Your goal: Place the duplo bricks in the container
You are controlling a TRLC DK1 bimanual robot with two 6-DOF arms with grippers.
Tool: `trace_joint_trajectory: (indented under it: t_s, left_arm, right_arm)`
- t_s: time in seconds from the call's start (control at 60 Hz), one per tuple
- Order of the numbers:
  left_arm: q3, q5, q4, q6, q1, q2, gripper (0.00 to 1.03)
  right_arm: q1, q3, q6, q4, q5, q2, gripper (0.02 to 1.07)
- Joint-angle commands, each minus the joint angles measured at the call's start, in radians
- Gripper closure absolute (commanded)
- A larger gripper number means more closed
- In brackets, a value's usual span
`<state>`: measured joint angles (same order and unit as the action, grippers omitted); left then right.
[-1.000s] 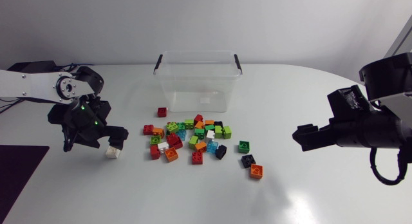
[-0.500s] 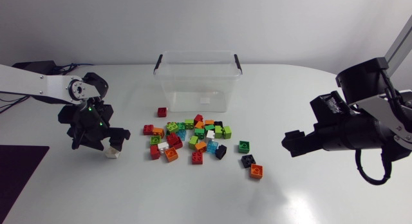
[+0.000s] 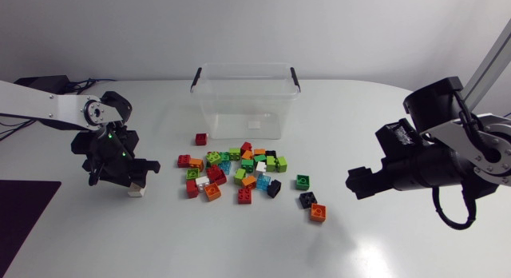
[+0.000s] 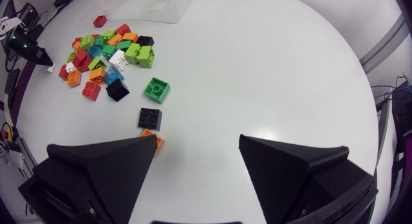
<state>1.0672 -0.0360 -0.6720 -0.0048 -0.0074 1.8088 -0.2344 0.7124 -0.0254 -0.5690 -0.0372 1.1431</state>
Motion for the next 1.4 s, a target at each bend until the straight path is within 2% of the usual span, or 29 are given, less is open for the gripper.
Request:
trace_joint_trajectory:
  t_s: [0.0,0.167,0.2,0.25,0.367,0.55,0.683,0.867,1.15,1.283,1.383]
  left_arm:
    - [-0.012,0.004,-0.011,-0.021,0.011,0.026,0.69]
    - [-0.030,0.048,-0.012,-0.018,0.017,0.024,0.81]
    - [-0.036,0.051,-0.012,-0.017,0.014,0.017,0.81]
    - [-0.046,0.054,-0.012,-0.003,0.006,-0.003,0.81]
    - [-0.062,0.056,-0.014,0.016,-0.022,-0.065,0.81]
    - [-0.070,0.054,-0.021,0.020,-0.077,-0.187,0.81]
    - [-0.047,0.056,-0.023,0.022,-0.108,-0.267,0.81]
    - [0.008,0.088,-0.032,0.031,-0.147,-0.338,0.81]
    - [0.140,0.110,-0.047,0.019,-0.206,-0.335,0.81]
    - [0.185,0.113,-0.047,0.011,-0.233,-0.322,0.81]
    - [0.226,0.120,-0.044,0.006,-0.243,-0.305,0.81]
  right_arm:
    - [-0.006,-0.011,0.022,-0.006,0.003,0.014,0.13]
    - [-0.031,-0.031,-0.057,0.027,0.025,0.018,0.11]
    - [-0.052,-0.031,-0.113,0.020,0.060,0.041,0.07]
    - [-0.082,-0.034,-0.145,0.012,0.069,0.061,0.07]
    - [-0.102,-0.042,-0.260,0.004,-0.029,0.084,0.07]
    - [-0.121,-0.022,-0.426,0.027,-0.063,0.155,0.07]
    - [-0.088,0.027,-0.573,-0.038,-0.153,0.270,0.07]
    - [-0.086,0.032,-0.685,-0.028,-0.178,0.317,0.07]
    - [-0.114,0.050,-0.735,0.058,-0.159,0.408,0.07]
    - [-0.115,0.058,-0.766,0.089,-0.158,0.445,0.17]
    - [-0.115,0.065,-0.769,0.110,-0.150,0.480,0.31]
